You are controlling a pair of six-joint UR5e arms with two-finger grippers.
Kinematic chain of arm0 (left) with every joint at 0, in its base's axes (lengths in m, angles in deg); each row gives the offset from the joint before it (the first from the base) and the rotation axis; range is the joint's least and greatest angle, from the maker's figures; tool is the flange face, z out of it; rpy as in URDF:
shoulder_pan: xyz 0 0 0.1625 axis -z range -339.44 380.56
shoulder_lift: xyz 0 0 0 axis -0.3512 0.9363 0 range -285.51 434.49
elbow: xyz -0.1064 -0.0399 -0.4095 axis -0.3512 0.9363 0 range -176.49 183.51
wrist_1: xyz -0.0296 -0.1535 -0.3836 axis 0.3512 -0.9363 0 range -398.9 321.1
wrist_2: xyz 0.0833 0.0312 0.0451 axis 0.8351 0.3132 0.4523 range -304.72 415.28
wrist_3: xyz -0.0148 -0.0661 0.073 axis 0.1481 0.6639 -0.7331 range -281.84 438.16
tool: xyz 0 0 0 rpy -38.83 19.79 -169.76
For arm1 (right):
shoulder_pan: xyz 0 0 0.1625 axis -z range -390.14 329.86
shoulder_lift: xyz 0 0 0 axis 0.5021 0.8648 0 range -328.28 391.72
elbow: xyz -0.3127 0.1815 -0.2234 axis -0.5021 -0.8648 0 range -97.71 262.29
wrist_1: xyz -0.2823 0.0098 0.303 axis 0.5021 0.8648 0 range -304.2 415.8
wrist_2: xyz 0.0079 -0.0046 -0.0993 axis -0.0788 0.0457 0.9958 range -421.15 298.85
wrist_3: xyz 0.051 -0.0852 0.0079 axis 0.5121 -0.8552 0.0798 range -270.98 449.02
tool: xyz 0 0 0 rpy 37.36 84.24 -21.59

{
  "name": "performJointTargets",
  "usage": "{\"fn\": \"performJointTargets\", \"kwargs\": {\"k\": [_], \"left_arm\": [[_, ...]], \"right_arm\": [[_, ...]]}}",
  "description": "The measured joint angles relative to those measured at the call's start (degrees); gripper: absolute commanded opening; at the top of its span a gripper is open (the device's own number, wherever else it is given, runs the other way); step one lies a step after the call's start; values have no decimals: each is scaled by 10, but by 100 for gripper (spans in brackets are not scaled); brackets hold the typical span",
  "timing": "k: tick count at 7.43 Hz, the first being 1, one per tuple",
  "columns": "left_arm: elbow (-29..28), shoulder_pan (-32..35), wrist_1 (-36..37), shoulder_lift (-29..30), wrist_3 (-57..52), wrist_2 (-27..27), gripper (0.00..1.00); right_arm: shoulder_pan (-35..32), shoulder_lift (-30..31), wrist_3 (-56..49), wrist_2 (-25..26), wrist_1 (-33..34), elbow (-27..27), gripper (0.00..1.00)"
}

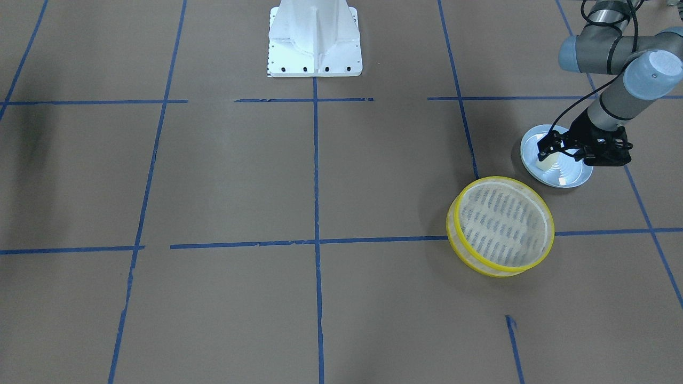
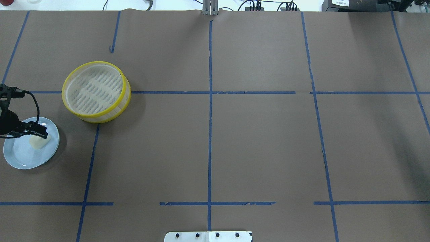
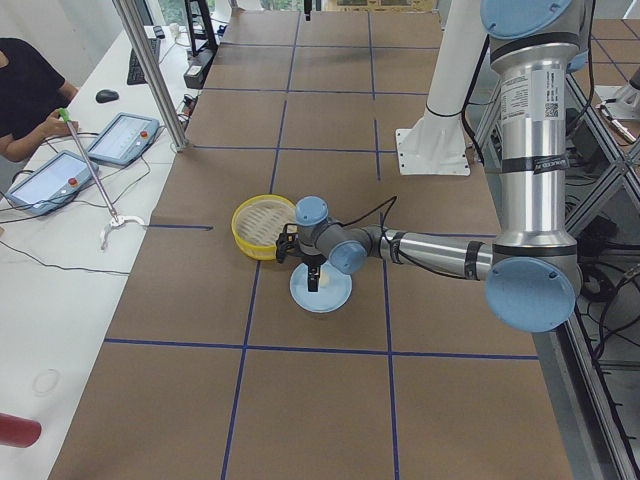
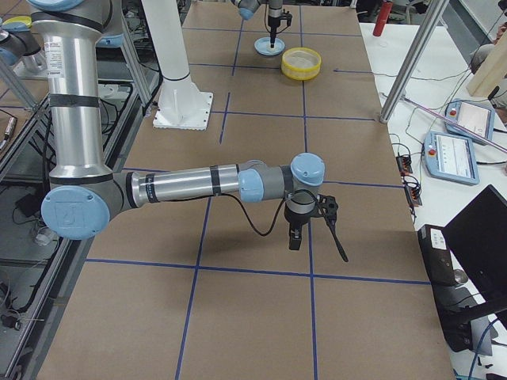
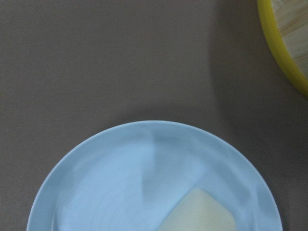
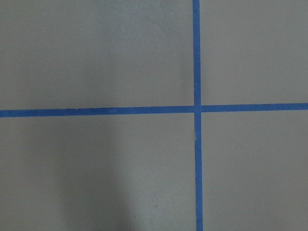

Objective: Place bun in steamer
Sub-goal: 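Lower the left gripper over the pale bun on the blue plate, then close the left gripper on the bun and lift it off the plate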

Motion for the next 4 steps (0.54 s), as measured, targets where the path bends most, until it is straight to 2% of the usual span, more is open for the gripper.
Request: {"fn": "performJointTargets", "kwargs": {"k": [4], "left_arm": [[-2,-7,0,3,0,-1,100]], "right_arm": [[0,0,0,0,0,0,100]]}}
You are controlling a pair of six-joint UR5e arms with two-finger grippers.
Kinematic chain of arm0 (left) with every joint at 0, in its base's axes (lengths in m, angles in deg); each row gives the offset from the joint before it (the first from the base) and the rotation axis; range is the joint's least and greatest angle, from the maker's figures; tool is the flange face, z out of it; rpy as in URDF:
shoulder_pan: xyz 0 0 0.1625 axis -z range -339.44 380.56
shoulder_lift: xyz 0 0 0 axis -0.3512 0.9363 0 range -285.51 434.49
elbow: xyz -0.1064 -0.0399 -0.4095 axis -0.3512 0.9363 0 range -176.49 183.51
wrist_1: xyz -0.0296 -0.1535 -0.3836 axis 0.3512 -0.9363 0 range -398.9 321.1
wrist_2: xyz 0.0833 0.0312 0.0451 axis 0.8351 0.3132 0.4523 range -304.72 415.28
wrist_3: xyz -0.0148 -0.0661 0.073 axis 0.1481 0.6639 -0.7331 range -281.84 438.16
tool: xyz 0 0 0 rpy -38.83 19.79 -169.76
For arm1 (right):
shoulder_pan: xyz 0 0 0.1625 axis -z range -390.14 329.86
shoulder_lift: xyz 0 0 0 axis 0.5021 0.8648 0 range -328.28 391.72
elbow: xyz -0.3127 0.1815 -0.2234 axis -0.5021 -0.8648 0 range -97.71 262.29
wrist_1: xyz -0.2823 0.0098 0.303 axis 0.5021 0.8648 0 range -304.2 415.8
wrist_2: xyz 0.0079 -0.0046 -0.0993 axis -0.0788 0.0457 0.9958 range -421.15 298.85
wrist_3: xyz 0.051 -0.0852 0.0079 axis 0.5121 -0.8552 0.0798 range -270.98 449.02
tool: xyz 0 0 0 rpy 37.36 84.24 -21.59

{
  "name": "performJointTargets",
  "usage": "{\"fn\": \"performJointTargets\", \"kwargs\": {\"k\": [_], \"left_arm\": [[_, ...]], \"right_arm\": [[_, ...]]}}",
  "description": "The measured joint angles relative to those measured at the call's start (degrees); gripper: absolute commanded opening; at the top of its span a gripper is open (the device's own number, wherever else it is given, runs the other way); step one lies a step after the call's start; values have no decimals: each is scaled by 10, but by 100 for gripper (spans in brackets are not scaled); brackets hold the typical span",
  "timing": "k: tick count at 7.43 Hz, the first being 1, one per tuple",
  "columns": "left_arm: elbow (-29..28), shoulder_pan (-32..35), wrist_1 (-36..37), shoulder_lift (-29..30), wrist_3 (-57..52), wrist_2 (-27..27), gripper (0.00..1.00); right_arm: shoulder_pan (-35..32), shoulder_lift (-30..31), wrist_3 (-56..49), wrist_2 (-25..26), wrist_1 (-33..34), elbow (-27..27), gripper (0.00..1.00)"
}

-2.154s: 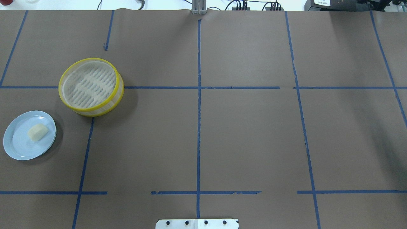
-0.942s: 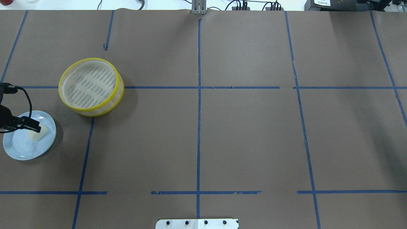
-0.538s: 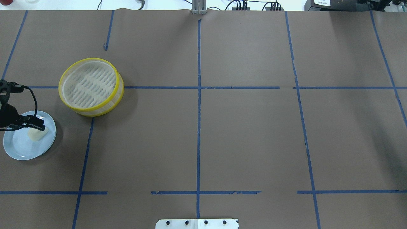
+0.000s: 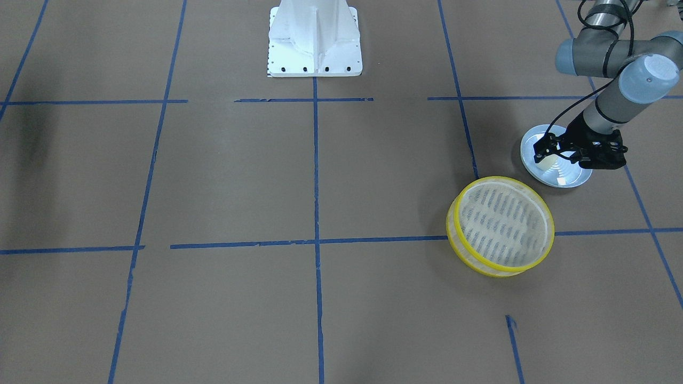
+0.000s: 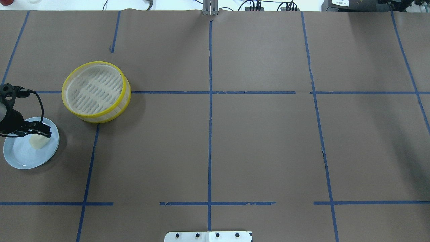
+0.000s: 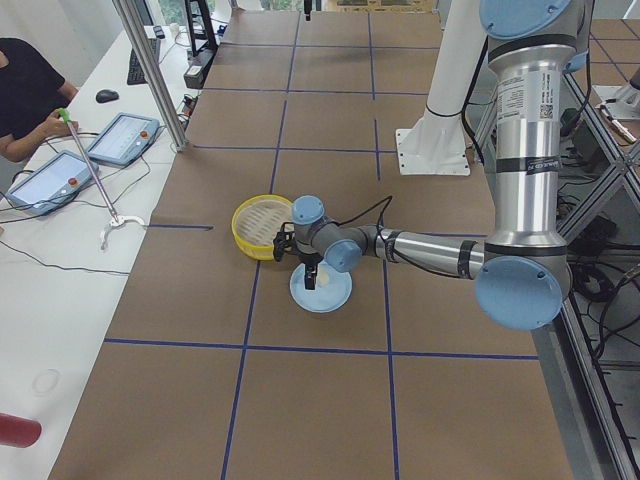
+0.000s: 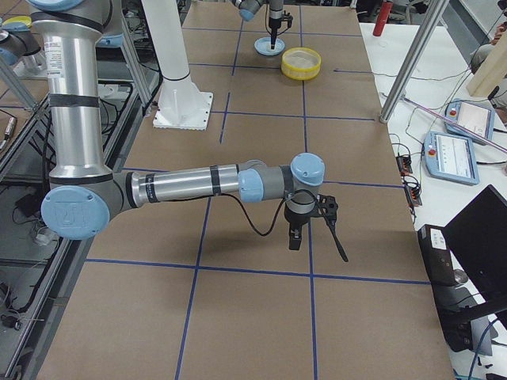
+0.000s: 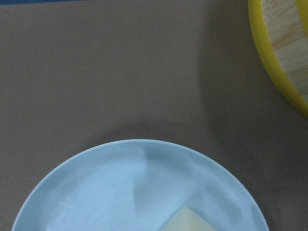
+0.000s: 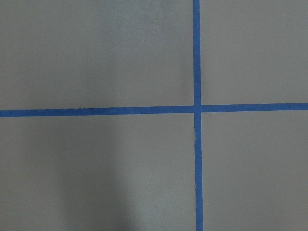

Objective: Place bun in steamer
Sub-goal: 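Close the left gripper on the bun and lift it off the plate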

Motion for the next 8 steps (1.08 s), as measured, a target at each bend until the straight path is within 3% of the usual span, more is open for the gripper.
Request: {"fn": "performJointTargets", "kwargs": {"k": [2,5,8], "left_arm": [[1,-7,1,-3,0,-3,95],[3,-12,3,-4,0,-5,51],[4,-13,3,-5,1,-6,30]], "right_arm": [[0,0,0,0,0,0,100],[0,0,0,0,0,0,100],[0,0,0,0,0,0,100]]}}
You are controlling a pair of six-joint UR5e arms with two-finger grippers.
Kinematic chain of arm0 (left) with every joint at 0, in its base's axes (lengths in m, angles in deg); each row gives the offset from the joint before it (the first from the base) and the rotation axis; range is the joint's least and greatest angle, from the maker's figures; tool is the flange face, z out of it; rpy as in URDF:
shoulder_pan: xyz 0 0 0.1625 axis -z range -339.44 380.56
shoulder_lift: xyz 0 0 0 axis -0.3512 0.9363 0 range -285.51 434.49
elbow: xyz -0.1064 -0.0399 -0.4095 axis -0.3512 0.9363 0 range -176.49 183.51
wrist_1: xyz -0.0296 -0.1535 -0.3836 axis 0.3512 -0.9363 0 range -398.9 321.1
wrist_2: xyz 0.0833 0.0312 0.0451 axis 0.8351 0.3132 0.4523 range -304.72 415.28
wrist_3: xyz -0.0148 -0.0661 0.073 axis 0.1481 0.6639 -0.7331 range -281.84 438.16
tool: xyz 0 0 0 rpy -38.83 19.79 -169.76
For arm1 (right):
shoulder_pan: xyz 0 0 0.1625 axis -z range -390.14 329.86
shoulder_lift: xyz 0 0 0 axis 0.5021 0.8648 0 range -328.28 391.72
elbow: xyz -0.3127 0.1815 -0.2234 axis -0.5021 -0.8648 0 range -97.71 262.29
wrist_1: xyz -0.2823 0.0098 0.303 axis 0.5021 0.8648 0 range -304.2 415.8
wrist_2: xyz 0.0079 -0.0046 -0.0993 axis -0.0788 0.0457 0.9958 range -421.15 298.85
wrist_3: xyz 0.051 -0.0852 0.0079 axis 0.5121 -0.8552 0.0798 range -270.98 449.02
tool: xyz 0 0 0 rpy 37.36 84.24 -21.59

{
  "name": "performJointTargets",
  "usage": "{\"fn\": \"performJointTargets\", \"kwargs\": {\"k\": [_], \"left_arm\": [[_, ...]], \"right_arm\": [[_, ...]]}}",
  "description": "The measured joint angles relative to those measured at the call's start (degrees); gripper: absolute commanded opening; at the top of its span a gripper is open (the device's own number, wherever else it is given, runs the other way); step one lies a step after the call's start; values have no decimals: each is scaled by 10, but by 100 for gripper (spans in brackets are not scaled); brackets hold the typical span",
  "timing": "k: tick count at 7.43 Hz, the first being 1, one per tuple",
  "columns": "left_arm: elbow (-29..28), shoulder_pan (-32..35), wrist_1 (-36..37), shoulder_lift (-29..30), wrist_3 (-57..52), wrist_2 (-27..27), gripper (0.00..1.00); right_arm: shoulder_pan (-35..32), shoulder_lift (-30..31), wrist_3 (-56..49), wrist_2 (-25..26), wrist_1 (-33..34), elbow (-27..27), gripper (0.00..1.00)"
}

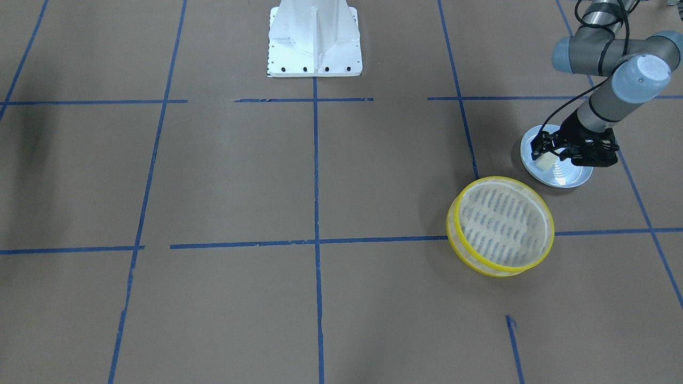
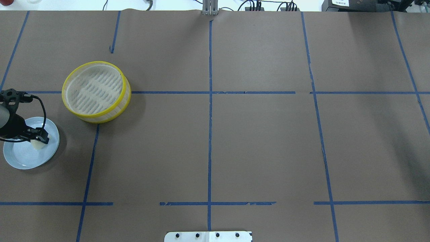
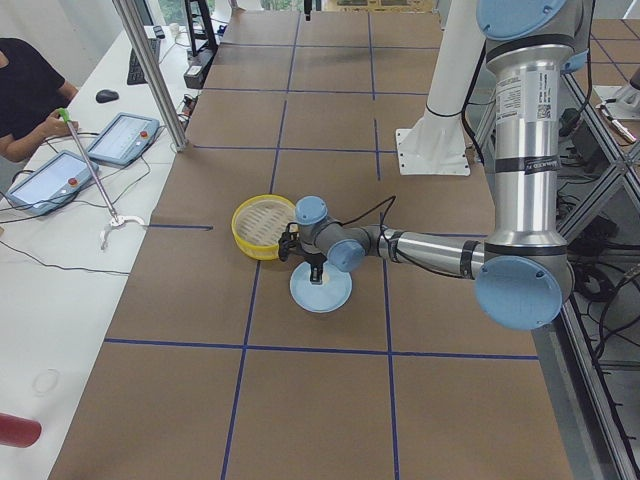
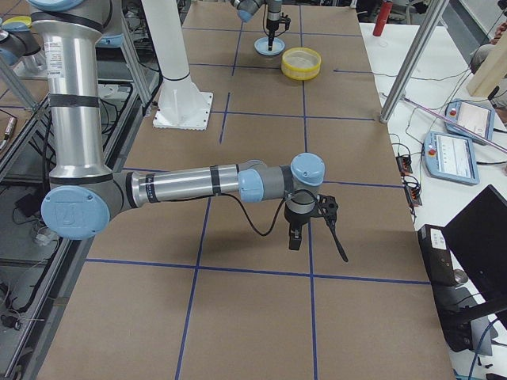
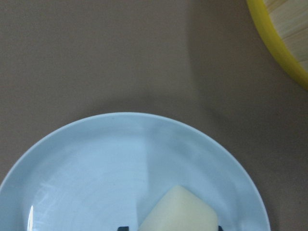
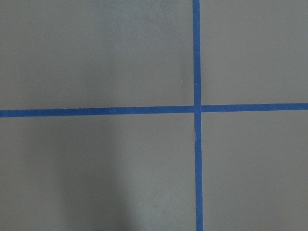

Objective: Place bun in steamer
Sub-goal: 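Close the left gripper on the bun and lift it off the plate, then carry the bun with the left gripper over the yellow steamer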

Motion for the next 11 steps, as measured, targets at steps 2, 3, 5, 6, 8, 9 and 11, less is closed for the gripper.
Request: {"fn": "performJointTargets", "kwargs": {"k": [2,3,5,6,8,9,11], "left_arm": [[2,1,0,-1,0,0,29],[3,1,0,-1,0,-1,29],[11,2,1,-5,0,-1,29],[26,4,4,-14,-1,-1,31],[89,10,52,-33,-5,-2,32],[118,20,91,-33,-6,-2,31],[159,75,175,-12,-8,-2,31]], "right_arm": [[0,0,0,0,0,0,100],[0,0,0,0,0,0,100],[0,0,0,0,0,0,100],[0,0,0,0,0,0,100],[0,0,0,0,0,0,100],[0,0,0,0,0,0,100],[0,0,0,0,0,0,100]]}}
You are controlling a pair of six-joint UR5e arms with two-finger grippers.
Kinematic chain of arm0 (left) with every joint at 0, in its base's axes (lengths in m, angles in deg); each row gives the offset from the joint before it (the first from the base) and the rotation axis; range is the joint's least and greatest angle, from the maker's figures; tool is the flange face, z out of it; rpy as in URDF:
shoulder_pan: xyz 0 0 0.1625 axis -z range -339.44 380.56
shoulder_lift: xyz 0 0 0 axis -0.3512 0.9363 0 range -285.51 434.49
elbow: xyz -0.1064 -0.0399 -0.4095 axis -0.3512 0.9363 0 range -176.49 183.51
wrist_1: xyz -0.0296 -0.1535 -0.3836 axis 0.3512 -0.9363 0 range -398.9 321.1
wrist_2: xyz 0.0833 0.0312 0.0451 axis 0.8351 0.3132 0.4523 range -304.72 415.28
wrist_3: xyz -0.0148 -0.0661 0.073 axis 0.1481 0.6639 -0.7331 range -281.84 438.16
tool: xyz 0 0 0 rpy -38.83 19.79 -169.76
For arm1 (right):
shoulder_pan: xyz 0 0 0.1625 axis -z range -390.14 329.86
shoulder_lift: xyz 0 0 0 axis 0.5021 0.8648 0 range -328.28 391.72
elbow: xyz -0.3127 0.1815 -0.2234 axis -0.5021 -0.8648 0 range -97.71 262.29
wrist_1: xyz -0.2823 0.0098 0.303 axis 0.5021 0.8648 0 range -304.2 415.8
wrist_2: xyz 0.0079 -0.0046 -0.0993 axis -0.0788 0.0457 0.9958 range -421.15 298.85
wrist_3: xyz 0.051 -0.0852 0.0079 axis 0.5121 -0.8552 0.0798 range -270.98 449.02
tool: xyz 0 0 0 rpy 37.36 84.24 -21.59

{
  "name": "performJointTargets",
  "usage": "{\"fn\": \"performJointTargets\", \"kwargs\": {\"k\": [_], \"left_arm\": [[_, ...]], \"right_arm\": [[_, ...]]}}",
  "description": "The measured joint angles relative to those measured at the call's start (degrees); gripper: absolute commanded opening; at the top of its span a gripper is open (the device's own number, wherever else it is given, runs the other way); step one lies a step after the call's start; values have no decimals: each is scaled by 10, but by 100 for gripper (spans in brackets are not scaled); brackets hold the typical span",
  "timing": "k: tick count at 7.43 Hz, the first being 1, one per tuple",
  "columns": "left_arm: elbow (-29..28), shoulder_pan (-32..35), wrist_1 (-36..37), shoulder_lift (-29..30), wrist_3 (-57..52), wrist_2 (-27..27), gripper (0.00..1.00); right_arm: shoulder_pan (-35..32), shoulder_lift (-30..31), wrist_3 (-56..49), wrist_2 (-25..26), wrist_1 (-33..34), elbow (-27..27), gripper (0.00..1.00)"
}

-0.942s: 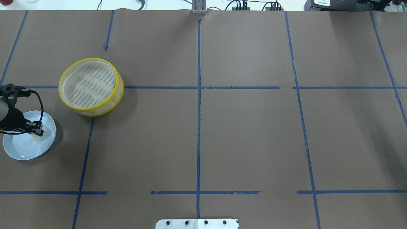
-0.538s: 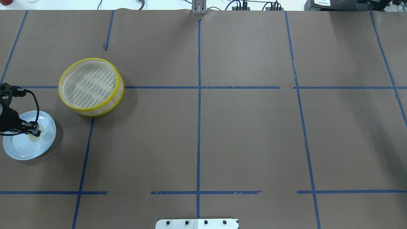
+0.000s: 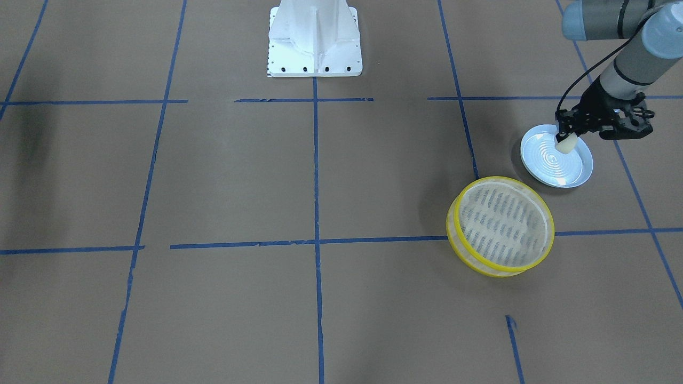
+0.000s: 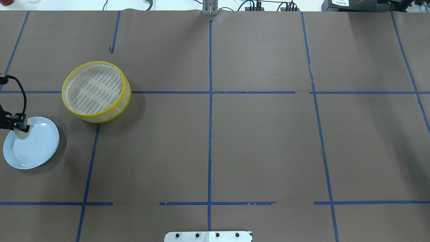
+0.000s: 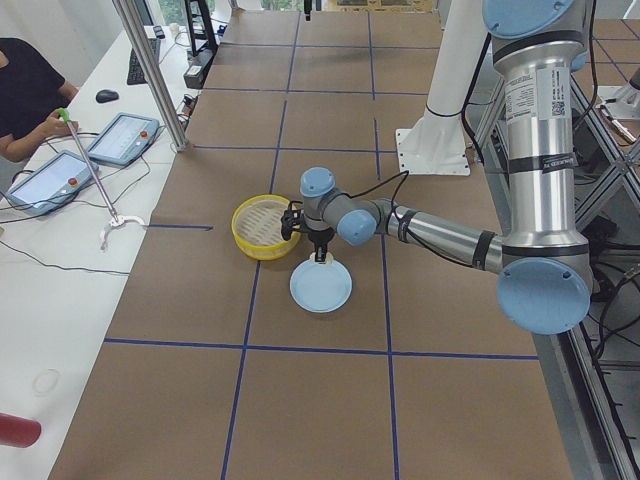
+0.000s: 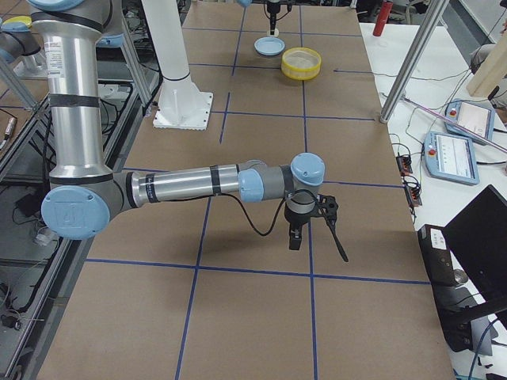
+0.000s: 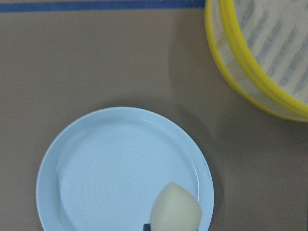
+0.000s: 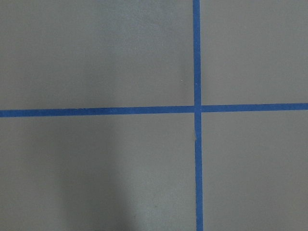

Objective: Place bun in steamer
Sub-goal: 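Carry the bun with the left gripper over the yellow steamer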

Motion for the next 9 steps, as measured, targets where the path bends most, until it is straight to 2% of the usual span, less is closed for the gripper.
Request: {"fn": "performJointTargets", "kwargs": {"k": [2,4,5,7,9], "left_arm": [[13,37,125,82,-21,1,31],[-5,62,275,210,-68,5,31],[-24,64,306,254,-72,4,31],[-88,45,296,318,-45,1,31],[-161,2,189,333,21,0,31]], "right_arm": [[0,0,0,0,0,0,100],[0,0,0,0,0,0,100],[0,0,0,0,0,0,100],[0,0,0,0,0,0,100],[0,0,0,0,0,0,100]]}}
